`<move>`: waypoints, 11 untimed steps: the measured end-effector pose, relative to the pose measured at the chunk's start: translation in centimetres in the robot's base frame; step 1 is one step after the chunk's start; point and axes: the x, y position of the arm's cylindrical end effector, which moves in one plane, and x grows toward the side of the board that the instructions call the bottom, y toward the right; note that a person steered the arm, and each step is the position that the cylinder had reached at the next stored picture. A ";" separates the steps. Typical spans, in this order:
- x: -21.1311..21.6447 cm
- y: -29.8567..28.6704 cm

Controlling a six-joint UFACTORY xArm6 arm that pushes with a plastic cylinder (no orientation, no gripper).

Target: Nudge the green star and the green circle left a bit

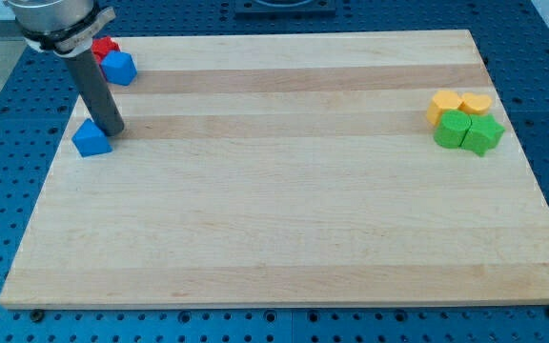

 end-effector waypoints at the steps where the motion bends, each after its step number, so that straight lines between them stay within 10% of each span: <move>1: -0.6 0.0; 6: 6.3 22.7; 11: 9.5 30.5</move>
